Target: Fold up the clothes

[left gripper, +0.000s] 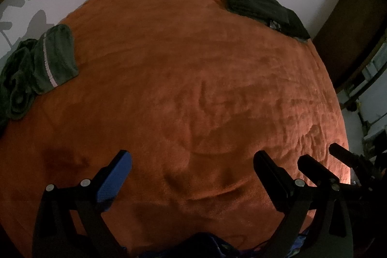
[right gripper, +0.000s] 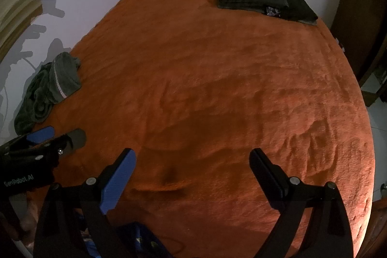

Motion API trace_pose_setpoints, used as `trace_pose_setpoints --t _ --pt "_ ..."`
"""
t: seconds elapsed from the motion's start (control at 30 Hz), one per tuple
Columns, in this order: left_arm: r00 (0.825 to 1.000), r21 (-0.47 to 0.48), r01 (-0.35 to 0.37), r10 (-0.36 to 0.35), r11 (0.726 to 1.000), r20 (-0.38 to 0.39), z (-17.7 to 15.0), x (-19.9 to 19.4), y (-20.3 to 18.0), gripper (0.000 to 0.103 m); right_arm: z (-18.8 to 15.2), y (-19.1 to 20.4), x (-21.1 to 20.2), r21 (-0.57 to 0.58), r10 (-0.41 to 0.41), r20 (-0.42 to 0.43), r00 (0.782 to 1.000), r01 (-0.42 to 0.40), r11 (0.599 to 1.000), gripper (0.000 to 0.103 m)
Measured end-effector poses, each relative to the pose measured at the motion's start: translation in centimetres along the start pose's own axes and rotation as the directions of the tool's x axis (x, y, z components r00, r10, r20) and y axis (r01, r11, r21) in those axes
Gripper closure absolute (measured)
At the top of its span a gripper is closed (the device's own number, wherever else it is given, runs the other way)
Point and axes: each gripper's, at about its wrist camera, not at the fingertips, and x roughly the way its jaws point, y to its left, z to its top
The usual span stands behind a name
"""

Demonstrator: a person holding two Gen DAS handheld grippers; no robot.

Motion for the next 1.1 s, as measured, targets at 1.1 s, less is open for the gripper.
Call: trace_pose_setpoints --t 1.1 --pt "0.994 -0.037 0.021 -0.025 0.999 -0.106 0.8 6.0 0.1 0.002 0.9 -1.8 5.7 0.020 0.020 -0.052 0.998 -0.019 1.000 0.008"
